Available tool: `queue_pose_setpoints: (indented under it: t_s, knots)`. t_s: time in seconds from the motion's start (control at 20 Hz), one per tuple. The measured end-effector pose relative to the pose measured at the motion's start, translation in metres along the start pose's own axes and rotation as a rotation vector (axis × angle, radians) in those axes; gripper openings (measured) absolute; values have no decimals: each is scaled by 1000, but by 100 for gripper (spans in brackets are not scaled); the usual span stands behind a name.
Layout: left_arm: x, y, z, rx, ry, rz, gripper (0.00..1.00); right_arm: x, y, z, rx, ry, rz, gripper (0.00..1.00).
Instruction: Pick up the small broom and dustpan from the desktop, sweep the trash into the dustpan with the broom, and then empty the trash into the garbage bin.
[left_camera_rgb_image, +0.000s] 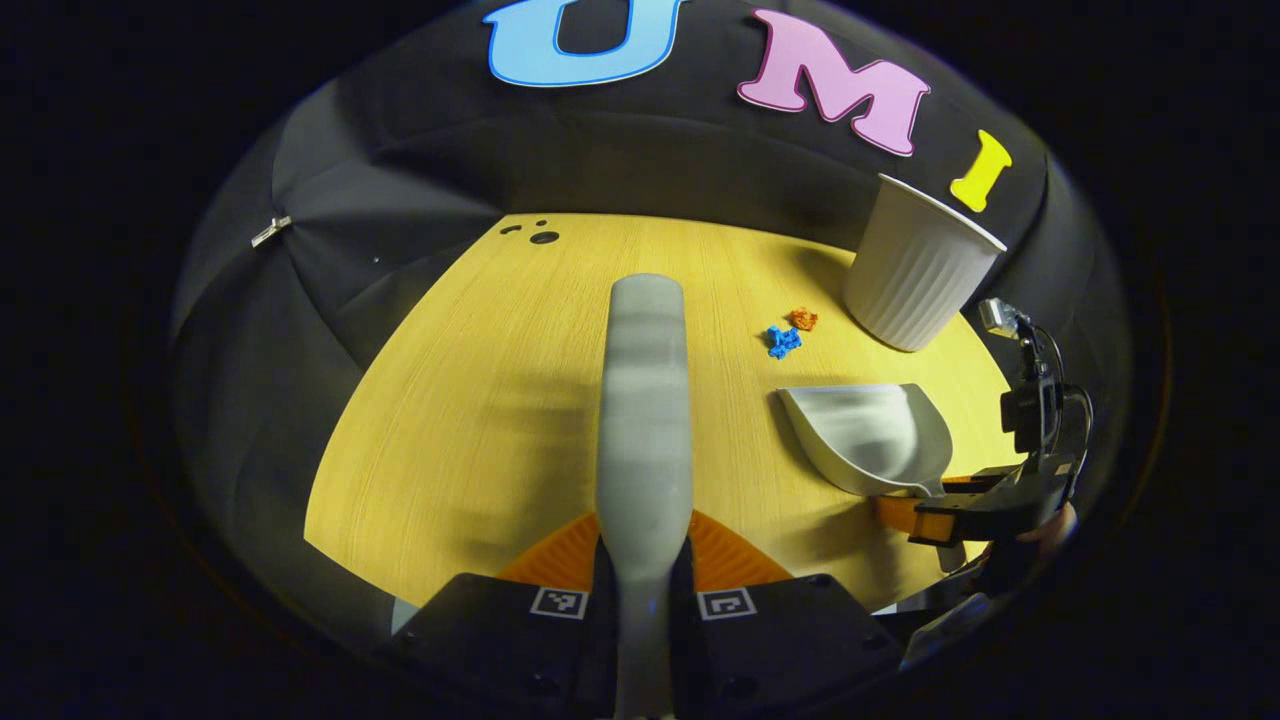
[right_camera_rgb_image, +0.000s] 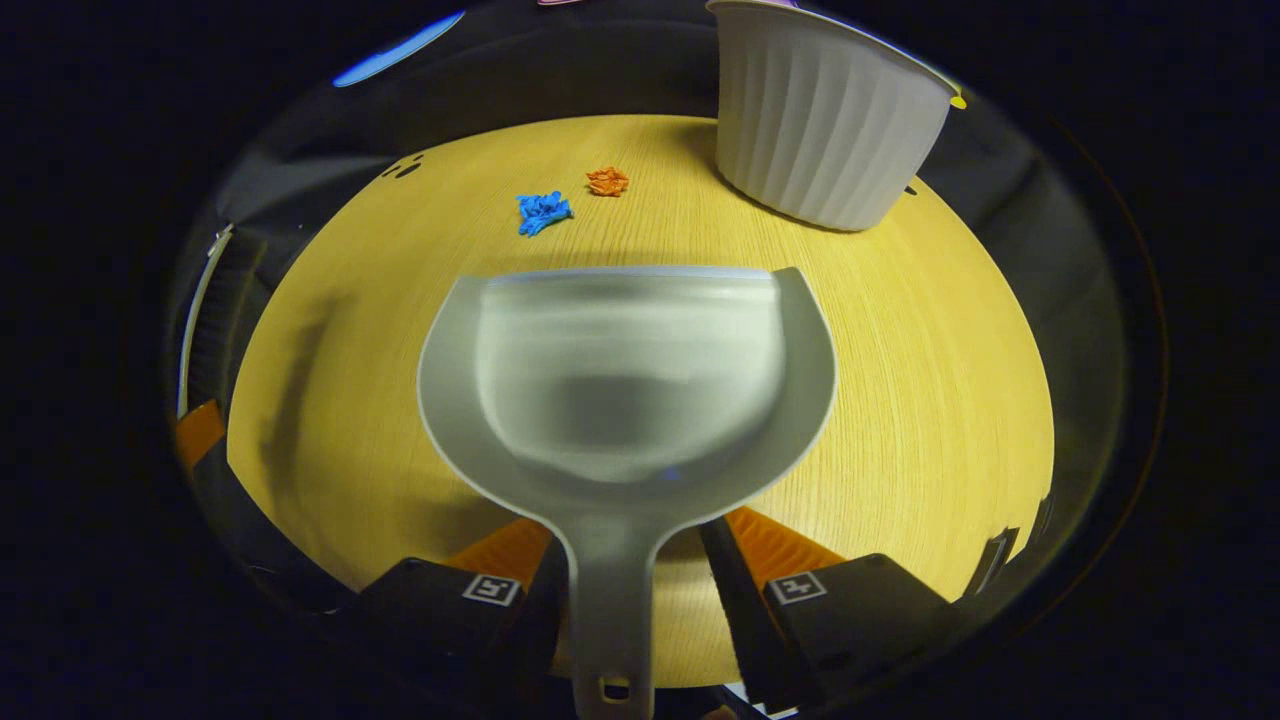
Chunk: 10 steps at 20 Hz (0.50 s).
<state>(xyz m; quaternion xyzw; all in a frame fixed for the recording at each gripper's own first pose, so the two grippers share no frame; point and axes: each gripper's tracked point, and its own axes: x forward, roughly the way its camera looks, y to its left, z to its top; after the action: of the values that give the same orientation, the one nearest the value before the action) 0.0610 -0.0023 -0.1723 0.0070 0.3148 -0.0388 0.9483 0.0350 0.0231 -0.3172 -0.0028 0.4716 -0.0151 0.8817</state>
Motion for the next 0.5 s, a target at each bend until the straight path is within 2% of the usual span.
queue_pose_setpoints:
  t_s: [0.05,0.1,0.15,0.2,0.25,0.3,0.35,0.5]
  knots:
    - [2,-1,-1,-8,3,3,25,-2,-1,4,9,0,-4,69]
    - [3,-1,-1,-12,4,5,26,1,-4,5,14,7,-9,58]
    - [4,0,-2,-14,3,9,26,1,-4,6,28,14,2,53]
    - [6,1,-1,-12,7,14,26,3,-3,5,23,19,18,41]
    - [10,3,-3,-9,12,16,25,-1,-2,6,5,24,35,44]
    - [15,4,-1,-4,19,12,26,-2,-3,5,-12,23,55,35]
    - [20,5,1,6,25,7,25,-2,-3,5,-17,26,78,38]
    - [43,10,15,58,49,-8,26,0,-9,4,-37,26,109,35]
